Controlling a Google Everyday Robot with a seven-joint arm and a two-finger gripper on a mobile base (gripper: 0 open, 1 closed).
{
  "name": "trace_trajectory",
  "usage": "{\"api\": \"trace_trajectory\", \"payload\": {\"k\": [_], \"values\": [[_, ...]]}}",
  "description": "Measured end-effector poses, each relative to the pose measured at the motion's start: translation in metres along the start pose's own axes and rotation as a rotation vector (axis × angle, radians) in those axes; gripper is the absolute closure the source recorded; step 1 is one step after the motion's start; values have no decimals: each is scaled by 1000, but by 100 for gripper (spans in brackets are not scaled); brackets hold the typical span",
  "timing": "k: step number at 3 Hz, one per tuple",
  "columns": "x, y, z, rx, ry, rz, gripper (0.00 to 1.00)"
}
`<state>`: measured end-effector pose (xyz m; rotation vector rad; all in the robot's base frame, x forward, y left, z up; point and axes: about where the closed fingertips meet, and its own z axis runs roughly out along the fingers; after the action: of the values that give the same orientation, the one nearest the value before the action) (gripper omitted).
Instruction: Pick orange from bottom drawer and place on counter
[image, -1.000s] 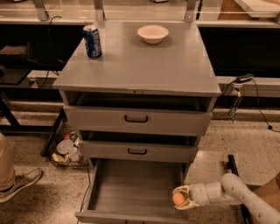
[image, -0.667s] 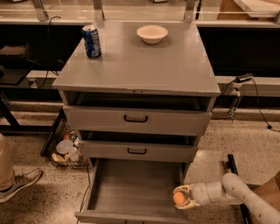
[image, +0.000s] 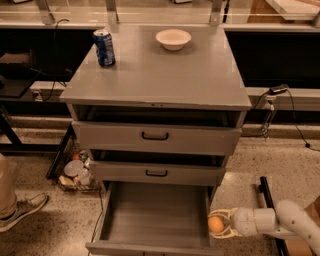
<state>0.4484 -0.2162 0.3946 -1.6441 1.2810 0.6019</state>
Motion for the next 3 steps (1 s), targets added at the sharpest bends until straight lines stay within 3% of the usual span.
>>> {"api": "trace_trajectory", "payload": {"k": [1,3], "values": [[-66,-4,-65,104,15,-141,100],[-131,-18,-122,153,53,-305,100]]}}
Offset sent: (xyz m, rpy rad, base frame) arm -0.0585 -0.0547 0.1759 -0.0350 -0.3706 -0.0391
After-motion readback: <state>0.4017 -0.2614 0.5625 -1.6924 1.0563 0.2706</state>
